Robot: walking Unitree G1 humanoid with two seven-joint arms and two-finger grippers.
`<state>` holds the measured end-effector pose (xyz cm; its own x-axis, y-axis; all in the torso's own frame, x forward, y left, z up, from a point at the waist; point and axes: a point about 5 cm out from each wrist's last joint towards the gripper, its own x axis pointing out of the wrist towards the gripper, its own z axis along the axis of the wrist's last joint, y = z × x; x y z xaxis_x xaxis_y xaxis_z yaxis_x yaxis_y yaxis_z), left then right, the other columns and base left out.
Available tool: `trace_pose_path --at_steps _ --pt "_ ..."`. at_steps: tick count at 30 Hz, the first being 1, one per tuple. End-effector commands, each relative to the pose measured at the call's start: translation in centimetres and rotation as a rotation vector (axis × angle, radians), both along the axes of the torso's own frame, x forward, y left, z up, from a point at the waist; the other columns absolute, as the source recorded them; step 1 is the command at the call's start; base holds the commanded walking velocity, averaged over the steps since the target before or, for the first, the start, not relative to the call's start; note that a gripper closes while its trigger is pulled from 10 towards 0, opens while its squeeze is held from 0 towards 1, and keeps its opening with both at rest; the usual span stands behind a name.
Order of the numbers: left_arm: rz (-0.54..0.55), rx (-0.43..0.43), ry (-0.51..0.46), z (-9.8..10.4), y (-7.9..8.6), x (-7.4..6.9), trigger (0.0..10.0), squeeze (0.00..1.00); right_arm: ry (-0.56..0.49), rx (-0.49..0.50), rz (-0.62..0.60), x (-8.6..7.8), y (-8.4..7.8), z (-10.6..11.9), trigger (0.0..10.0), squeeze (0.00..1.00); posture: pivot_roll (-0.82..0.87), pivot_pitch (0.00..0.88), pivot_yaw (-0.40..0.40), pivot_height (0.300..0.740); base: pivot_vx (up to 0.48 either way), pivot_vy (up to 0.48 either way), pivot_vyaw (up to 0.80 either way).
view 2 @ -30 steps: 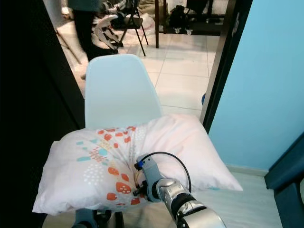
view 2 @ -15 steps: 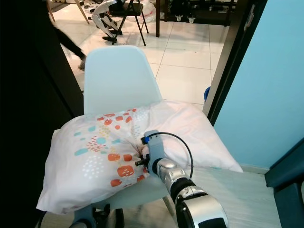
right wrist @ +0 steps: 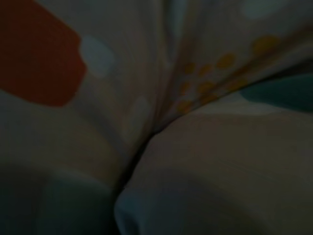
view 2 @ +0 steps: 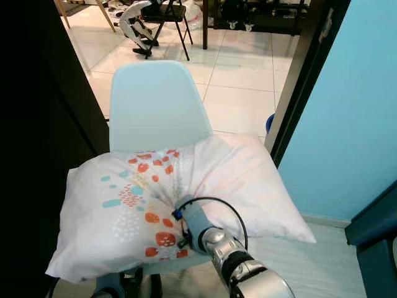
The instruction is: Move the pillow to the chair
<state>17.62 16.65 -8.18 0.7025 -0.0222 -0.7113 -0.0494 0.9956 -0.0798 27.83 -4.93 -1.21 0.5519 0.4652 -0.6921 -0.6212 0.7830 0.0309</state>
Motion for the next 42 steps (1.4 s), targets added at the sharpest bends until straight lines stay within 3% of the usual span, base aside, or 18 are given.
trace_pose_path --at_steps 1,8,9,11,12,17,22,25,36,37,42 --pt "-0.002 -0.024 0.311 -3.2 -1.2 -7.6 10.0 0.0 0.125 0.217 0.08 -3.7 7.6 0.2 10.0 1.0 0.07 0.19 -0.098 0.595 0.0 0.0 0.0" --pt "0.002 -0.022 0.305 -3.2 -1.1 -7.3 10.0 0.0 0.114 0.385 0.139 -2.2 7.9 2.1 10.0 1.0 0.07 0.182 -0.1 0.595 0.0 0.0 0.0" --pt "0.004 -0.019 0.304 -3.1 -1.1 -7.1 10.0 0.0 0.114 0.449 0.182 -1.5 7.6 2.8 10.0 1.0 0.06 0.168 -0.099 0.595 0.0 0.0 0.0" --pt "0.004 -0.017 0.303 -3.1 -1.0 -7.0 10.0 0.0 0.121 0.467 0.199 -1.3 7.4 3.0 10.0 1.0 0.06 0.168 -0.099 0.595 0.0 0.0 0.0" --pt "0.008 -0.011 0.306 -3.1 -0.9 -6.9 10.0 0.0 0.13 0.513 0.266 -1.1 6.8 3.4 10.0 1.0 0.05 0.162 -0.097 0.595 0.0 0.0 0.0" --pt "0.007 -0.004 0.308 -3.1 -0.8 -6.7 10.0 0.0 0.142 0.539 0.308 -1.0 6.3 3.6 10.0 1.0 0.05 0.154 -0.098 0.595 0.0 0.0 0.0" --pt "0.017 -0.004 0.306 -2.9 -0.6 -6.1 10.0 0.0 0.159 0.613 0.374 -0.4 4.2 4.0 10.0 1.0 0.04 0.139 -0.093 0.595 0.0 0.0 0.0" --pt "0.018 -0.007 0.306 -2.9 -0.6 -6.0 10.0 0.0 0.17 0.648 0.415 -0.4 3.7 4.2 10.0 1.0 0.04 0.139 -0.093 0.595 0.0 0.0 0.0" --pt "0.027 -0.022 0.326 -3.0 -0.7 -6.3 10.0 0.0 0.241 0.705 0.48 -0.4 2.2 4.4 10.0 1.0 0.05 0.125 -0.097 0.595 0.0 0.0 0.0" --pt "0.031 -0.028 0.332 -3.1 -0.7 -6.4 10.0 0.0 0.231 0.669 0.462 0.1 0.8 4.4 10.0 1.0 0.05 0.118 -0.096 0.595 0.0 0.0 0.0" --pt "0.034 -0.04 0.338 -3.1 -0.6 -6.5 10.0 0.0 0.198 0.604 0.425 1.1 -1.3 4.5 10.0 1.0 0.05 0.115 -0.093 0.595 0.0 0.0 0.0"
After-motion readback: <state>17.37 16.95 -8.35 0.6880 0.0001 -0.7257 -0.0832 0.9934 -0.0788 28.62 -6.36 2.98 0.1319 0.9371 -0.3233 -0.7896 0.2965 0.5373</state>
